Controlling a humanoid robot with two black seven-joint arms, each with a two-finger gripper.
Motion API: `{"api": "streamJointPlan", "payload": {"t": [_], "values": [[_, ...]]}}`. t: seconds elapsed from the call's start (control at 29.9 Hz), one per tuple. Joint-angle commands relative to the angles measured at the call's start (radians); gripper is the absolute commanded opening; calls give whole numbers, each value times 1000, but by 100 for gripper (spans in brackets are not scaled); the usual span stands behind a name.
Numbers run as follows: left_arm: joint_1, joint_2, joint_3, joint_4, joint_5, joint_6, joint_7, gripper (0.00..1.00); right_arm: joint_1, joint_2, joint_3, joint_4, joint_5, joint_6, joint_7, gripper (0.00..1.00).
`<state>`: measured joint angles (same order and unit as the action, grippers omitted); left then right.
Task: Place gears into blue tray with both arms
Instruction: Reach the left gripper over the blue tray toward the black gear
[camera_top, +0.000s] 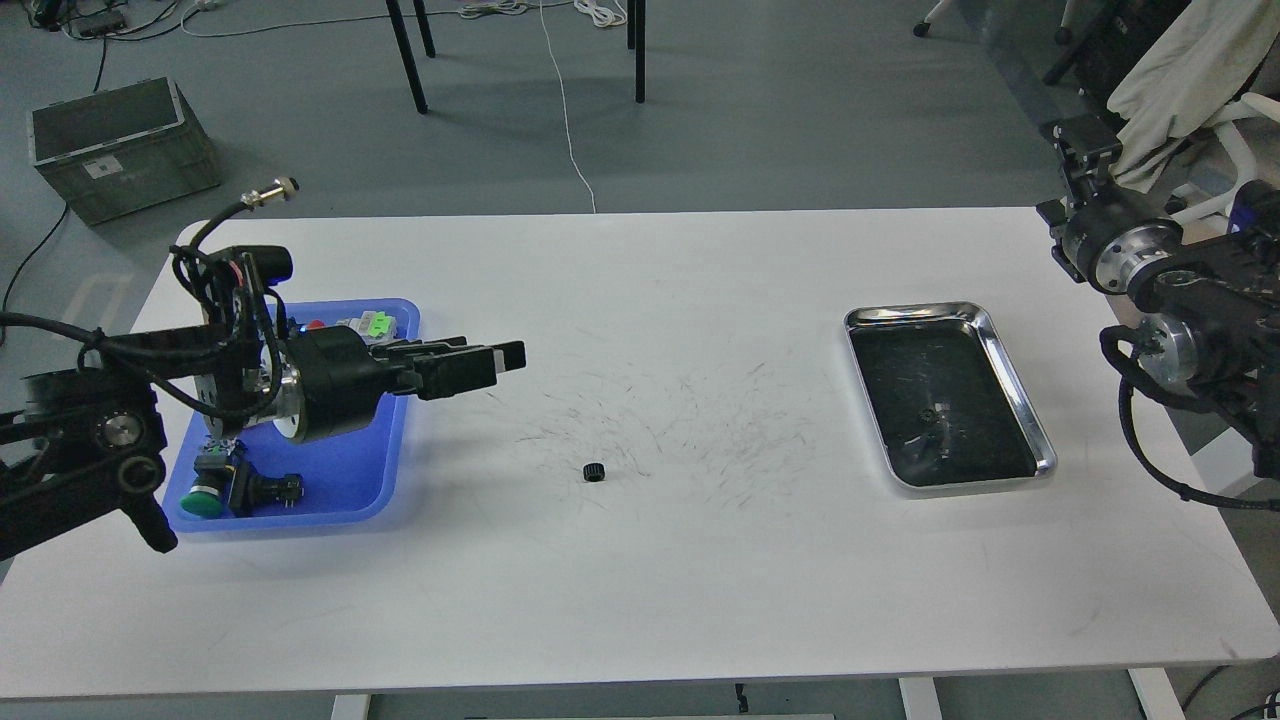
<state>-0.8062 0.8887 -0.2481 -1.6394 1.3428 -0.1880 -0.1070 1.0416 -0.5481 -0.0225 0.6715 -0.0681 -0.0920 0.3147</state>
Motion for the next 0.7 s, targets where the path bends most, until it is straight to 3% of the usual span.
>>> {"api": "streamJointPlan", "payload": {"t": [0.0,0.23,0.47,0.67], "values": [[28,-57,15,27,140,36,1,87,5,0,-2,-4,-1,0,1,95],[53,-138,39,93,246,71,-2,86,3,-1,50,-12,-1,-8,0,95],[67,-223,52,193,288,76,-2,77,0,-6,50,-12,-1,-17,1,95],[93,-301,52,268,389,101,-2,76,-2,-16,84,-17,2,-17,1,95]]}}
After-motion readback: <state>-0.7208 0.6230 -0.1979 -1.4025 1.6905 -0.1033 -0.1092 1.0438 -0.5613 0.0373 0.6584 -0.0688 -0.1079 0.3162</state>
